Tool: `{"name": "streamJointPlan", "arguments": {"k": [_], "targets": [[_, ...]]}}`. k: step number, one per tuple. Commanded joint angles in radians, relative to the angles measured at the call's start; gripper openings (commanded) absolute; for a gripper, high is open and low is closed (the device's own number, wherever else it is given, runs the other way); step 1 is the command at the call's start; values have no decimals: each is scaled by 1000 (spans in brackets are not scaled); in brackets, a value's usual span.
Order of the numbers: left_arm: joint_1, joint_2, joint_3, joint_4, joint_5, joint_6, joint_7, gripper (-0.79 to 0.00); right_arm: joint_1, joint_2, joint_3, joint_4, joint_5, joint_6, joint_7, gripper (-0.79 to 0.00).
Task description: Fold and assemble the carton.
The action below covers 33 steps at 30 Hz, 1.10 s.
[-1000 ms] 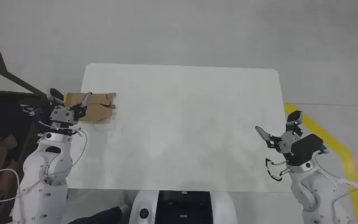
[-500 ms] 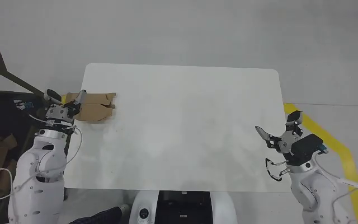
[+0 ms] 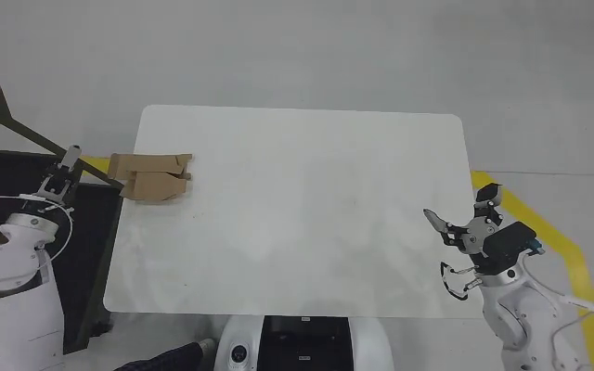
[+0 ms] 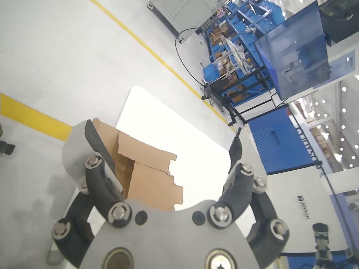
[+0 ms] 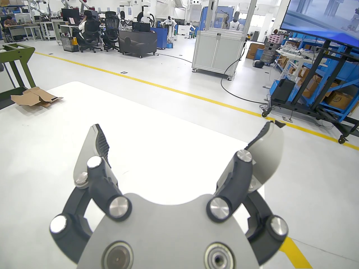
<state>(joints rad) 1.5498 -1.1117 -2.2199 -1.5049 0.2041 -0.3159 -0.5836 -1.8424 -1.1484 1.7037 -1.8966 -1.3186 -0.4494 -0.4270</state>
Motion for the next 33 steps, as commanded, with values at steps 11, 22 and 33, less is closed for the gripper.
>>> {"name": "streamJointPlan", "arguments": {"k": [11,22,33], "targets": [[-14,7,-6,33,-34,-7,-52,0,0,0,0,0,0,0,0,0],[-194,64,-42,390,-74,88,-230,0,0,0,0,0,0,0,0,0],[-345,111,-19,797,1,-156,-165,0,0,0,0,0,0,0,0,0]]}}
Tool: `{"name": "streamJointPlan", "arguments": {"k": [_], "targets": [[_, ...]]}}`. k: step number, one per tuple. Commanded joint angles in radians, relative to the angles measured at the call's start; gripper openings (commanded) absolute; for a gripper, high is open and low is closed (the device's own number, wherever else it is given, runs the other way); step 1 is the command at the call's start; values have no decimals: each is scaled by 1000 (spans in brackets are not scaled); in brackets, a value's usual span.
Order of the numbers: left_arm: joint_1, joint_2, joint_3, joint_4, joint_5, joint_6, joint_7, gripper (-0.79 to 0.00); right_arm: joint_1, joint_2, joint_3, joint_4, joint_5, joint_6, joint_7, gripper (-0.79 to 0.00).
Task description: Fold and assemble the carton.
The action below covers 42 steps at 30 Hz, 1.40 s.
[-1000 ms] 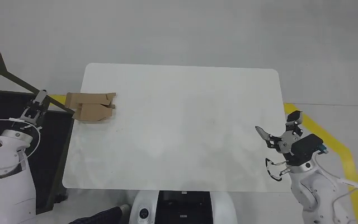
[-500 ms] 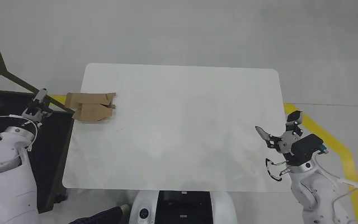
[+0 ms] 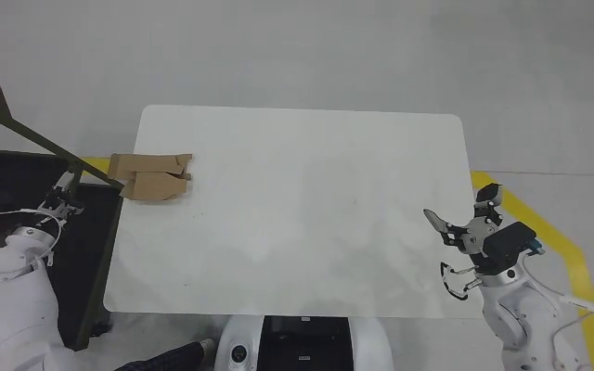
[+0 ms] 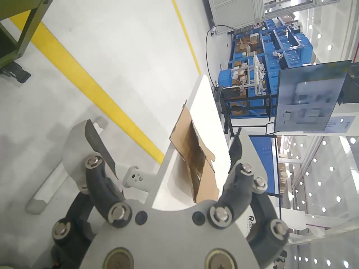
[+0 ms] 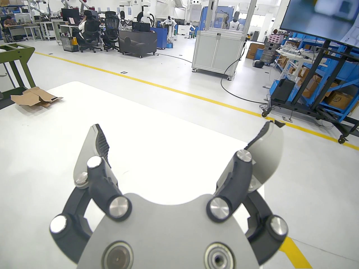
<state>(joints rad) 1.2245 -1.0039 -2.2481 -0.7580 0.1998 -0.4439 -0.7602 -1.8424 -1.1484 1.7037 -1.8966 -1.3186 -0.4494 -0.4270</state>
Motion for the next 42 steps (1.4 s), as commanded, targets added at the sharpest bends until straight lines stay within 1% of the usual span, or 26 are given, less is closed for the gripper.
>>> {"name": "streamJointPlan", "arguments": {"k": [1,5,11,15,23,24,25,26,27,28,29,30,32,33,40,41,42], "targets": [[-29,5,14,71,12,-40,18,0,0,0,0,0,0,0,0,0],[-95,14,58,192,61,-120,60,0,0,0,0,0,0,0,0,0],[-184,24,103,298,98,-196,113,0,0,0,0,0,0,0,0,0],[-232,26,141,343,138,-234,147,0,0,0,0,0,0,0,0,0],[-290,26,205,414,201,-261,197,0,0,0,0,0,0,0,0,0],[-298,26,213,424,203,-262,204,-34,0,0,0,0,0,0,0,0],[-301,26,216,429,204,-264,207,-37,0,0,0,0,0,0,0,0],[-307,26,222,437,206,-265,212,-86,0,0,0,0,0,0,0,0],[-312,27,225,443,207,-265,216,-160,0,0,0,0,0,0,0,0],[-314,27,228,447,206,-266,219,-185,0,0,0,0,0,0,0,0],[-318,27,232,454,206,-268,221,-339,0,0,0,0,0,0,0,0],[-321,27,236,458,206,-268,223,-434,0,0,0,0,0,0,0,0],[-327,28,243,467,204,-270,223,-499,0,0,0,0,0,0,0,0],[-330,28,245,471,200,-270,221,-551,0,0,0,0,0,0,0,0],[-351,29,258,486,163,-279,188,-757,0,0,0,0,0,0,0,0],[-355,29,257,487,151,-279,179,-785,0,0,0,0,0,0,0,0],[-360,30,253,488,133,-278,168,-785,0,0,0,0,0,0,0,0]]}}
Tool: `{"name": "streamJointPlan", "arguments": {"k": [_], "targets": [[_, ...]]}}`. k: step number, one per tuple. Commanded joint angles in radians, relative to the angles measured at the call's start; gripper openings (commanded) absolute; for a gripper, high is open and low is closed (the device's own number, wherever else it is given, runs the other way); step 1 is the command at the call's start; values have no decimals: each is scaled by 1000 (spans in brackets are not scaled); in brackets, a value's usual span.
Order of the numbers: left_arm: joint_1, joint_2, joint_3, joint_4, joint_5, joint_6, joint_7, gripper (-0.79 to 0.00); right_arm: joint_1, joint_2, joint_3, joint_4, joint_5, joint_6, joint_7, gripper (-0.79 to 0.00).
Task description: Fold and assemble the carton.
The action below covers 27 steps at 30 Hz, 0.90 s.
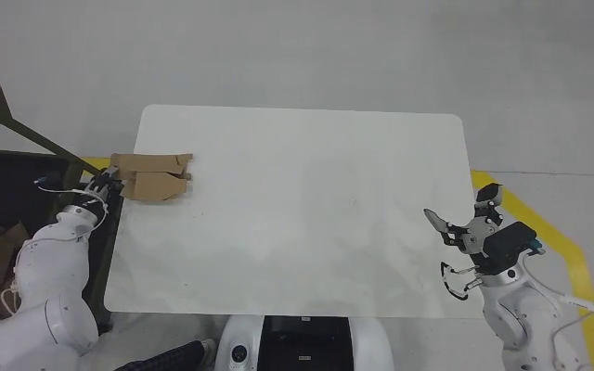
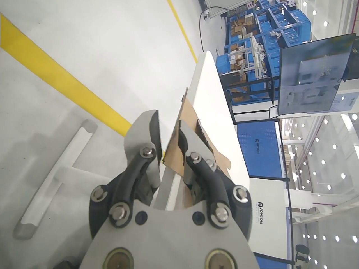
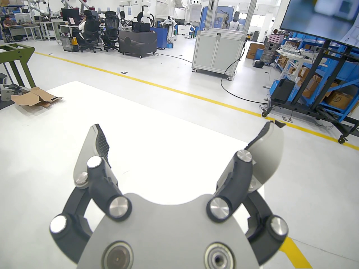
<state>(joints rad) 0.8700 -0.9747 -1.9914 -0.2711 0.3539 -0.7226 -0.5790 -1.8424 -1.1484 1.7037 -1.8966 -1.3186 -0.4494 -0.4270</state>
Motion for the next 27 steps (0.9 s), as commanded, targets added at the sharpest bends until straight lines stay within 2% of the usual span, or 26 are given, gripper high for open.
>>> {"name": "streamJointPlan", "arguments": {"k": [1,7,16,22,27], "targets": [[-8,3,-6,-2,-34,0,-25,-785,0,0,0,0,0,0,0,0],[-20,12,-23,-12,-122,5,-114,-785,0,0,0,0,0,0,0,0],[-42,19,-64,-61,-345,52,-343,-785,0,0,0,0,0,0,0,0],[-27,9,-69,-145,-493,102,-488,-785,0,0,0,0,0,0,0,0],[19,-12,-51,-276,-620,173,-577,-785,0,0,0,0,0,0,0,0]]}}
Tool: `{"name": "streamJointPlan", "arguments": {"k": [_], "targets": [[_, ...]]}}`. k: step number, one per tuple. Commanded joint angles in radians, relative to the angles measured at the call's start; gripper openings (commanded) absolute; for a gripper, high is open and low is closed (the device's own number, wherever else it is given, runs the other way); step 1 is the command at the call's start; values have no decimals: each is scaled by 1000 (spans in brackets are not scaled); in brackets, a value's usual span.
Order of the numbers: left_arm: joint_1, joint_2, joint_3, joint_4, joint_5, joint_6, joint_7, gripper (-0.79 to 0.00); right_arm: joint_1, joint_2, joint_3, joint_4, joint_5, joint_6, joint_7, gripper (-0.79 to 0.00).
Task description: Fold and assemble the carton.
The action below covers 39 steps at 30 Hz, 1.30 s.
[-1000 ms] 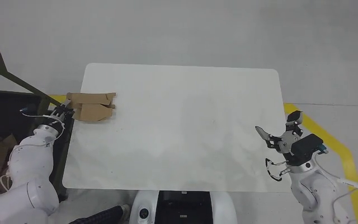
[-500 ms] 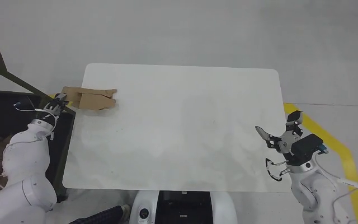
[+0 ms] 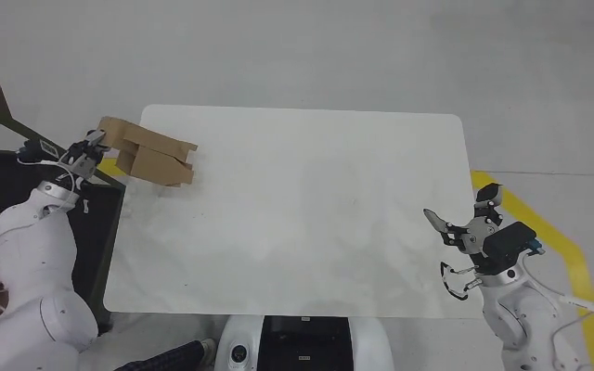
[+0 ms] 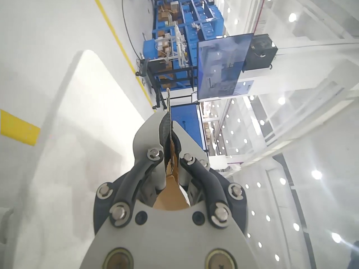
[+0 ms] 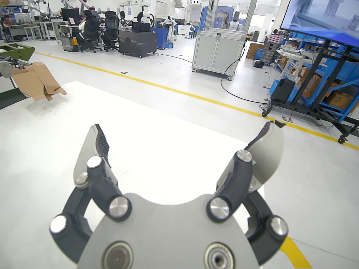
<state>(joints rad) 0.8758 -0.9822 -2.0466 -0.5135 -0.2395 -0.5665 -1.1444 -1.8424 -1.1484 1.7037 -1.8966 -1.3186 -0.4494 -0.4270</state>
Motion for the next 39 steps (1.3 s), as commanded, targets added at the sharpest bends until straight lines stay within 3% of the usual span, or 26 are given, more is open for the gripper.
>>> {"name": "streamJointPlan", "arguments": {"k": [1,7,13,17,21,28,39], "targets": [[27,-9,11,-69,-50,36,-20,-785,0,0,0,0,0,0,0,0],[153,-45,73,-351,-184,154,4,-785,0,0,0,0,0,0,0,0],[303,-72,148,-671,-255,250,118,-785,0,0,0,0,0,0,0,0],[366,-82,191,-804,-268,302,192,-785,0,0,0,0,0,0,0,0],[393,-86,218,-882,-293,365,230,-785,0,0,0,0,0,0,0,0],[421,-93,272,-957,-299,384,274,-785,0,0,0,0,0,0,0,0],[426,-94,283,-969,-313,401,279,-785,0,0,0,0,0,0,0,0]]}}
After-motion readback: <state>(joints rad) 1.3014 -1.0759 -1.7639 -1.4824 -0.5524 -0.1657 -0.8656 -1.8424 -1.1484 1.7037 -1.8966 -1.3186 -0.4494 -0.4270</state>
